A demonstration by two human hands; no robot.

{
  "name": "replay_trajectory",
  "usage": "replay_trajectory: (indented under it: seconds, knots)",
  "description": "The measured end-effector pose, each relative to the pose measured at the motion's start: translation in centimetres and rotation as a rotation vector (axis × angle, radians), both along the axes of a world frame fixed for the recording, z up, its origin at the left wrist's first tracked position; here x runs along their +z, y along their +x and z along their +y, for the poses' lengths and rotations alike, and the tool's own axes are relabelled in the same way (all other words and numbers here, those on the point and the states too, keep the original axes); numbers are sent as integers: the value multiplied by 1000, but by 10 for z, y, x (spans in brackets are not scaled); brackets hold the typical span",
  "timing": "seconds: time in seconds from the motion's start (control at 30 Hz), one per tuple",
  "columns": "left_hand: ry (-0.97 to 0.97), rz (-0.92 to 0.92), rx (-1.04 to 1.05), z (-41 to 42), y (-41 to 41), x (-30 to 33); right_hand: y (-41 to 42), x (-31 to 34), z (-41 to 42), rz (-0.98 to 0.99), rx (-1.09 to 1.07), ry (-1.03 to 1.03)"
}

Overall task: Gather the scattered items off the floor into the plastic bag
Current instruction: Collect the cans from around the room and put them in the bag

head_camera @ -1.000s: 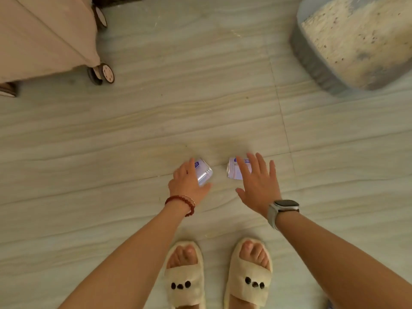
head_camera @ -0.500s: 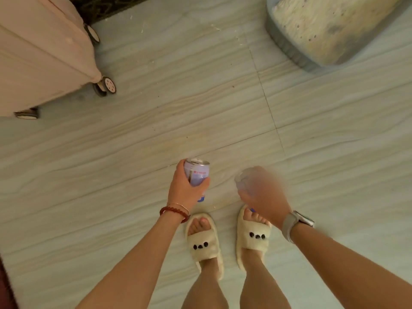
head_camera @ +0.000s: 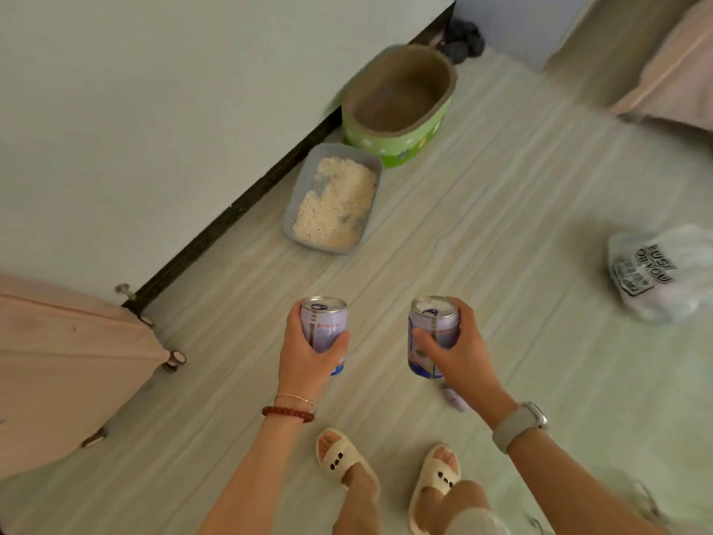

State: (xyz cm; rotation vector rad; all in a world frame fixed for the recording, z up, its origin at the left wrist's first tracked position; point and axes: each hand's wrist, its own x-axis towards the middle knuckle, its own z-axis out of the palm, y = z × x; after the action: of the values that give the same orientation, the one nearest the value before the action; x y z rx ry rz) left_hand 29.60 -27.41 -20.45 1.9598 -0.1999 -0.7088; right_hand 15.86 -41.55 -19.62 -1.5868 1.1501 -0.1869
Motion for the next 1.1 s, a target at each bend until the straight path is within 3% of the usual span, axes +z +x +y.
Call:
replay_trajectory:
  seconds: [0.27,0.6,0.87,1.1]
  knots:
    - [-143,-107,-421,-170,-115,82,-163,84,-105,-148,-359,-62]
    - [-172,-5,-685,-373,-322,105,-398,110,-250,-176,-748,-68]
    - [-169,23,-863,-526,-381,102,-461,98,-360,-156,-917,-81]
    - [-132,87,-1001,-717,-401,53,-478,54,-516,-115,-1068,-50]
